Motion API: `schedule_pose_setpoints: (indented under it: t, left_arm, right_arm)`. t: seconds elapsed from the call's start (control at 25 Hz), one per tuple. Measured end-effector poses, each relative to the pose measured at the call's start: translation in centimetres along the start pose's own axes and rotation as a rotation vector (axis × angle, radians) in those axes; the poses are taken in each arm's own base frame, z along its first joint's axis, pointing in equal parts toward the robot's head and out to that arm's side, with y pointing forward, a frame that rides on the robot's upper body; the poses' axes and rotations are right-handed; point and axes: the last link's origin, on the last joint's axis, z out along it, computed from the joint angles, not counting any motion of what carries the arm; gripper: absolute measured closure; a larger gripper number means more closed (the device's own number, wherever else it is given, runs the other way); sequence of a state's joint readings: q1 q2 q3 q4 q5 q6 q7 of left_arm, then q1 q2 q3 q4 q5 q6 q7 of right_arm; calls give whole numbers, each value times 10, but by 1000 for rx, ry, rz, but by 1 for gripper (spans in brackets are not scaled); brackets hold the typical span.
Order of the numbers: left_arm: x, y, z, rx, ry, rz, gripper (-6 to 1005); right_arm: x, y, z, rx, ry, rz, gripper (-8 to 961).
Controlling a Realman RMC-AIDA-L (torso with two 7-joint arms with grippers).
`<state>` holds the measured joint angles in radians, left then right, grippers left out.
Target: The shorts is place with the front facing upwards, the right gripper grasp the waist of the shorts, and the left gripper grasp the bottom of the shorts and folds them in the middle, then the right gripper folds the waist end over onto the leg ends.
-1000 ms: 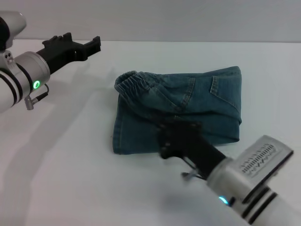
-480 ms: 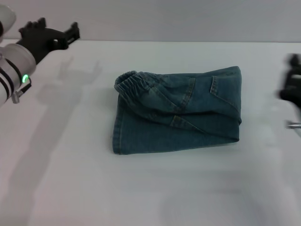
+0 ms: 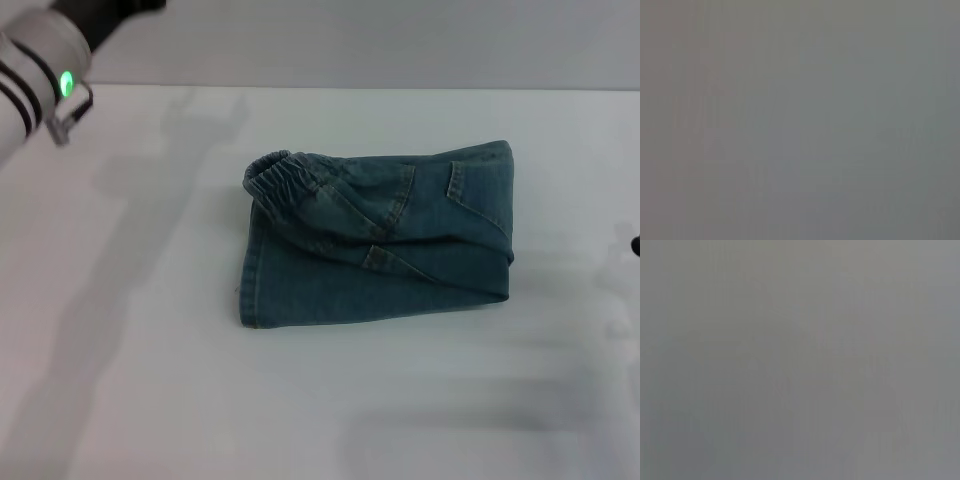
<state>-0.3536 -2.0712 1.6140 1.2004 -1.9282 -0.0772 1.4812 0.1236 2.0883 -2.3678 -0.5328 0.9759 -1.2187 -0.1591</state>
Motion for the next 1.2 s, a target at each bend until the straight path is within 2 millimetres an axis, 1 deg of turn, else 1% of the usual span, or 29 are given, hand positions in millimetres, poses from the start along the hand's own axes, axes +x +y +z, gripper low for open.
schedule_pose_setpoints:
  t: [0.12,0.16,0.24,0.28,0.36,0.4,0.44,0.48,0.56,0.64,0.68,0.72,0.84,0.92,0.96,1.08,1.2]
  left_arm:
    - [17,-1,6,-12,45,-71,227]
    - [20,-3,7,-21,52,-102,225]
    - [25,-13,6,-44,73,-225,224]
    - [24,-24,4,-52,88,-323,224]
    - [21,-50,-6,-111,169,-580,226]
    - [21,-57,-11,-146,219,-653,226]
    - [21,-57,-11,-146,219,-653,227]
    - [21,-70,-24,-198,358,-739,228]
    - [22,-77,-37,-213,483,-712,229]
    - [22,-77,-37,-213,483,-712,230]
    - [24,-78,-40,-216,519,-691,231]
    - [21,-83,-44,-171,532,-615,231]
    - [18,-87,-46,-132,533,-559,230]
    - [18,-87,-46,-132,533,-559,230]
    - [14,-90,-47,-83,534,-467,230]
    - [14,-83,-40,-68,504,-333,229]
    - [23,-74,-34,-67,485,-223,229]
  right_arm:
    - [3,-4,-1,11,14,-8,947]
    - [4,-5,-1,15,18,-9,947]
    - [5,-7,-3,23,25,-10,946]
    - [6,-8,-4,27,29,-12,946]
    - [7,-10,-5,30,34,-15,946]
    - [7,-10,-6,30,36,-15,946]
    - [8,-10,-6,30,38,-15,946]
    - [8,-10,-6,30,40,-15,946]
    - [9,-10,-7,30,46,-15,946]
    - [10,-10,-7,30,52,-15,945]
    - [10,-10,-7,29,54,-14,945]
    - [10,-9,-7,28,56,-12,945]
    - [12,-7,-6,22,66,-7,945]
    - [12,-4,-5,12,74,-4,945]
    - [12,-3,-5,8,76,-4,945]
    - [13,-2,-5,1,82,-4,944]
    - [15,-1,-7,-4,90,-6,944]
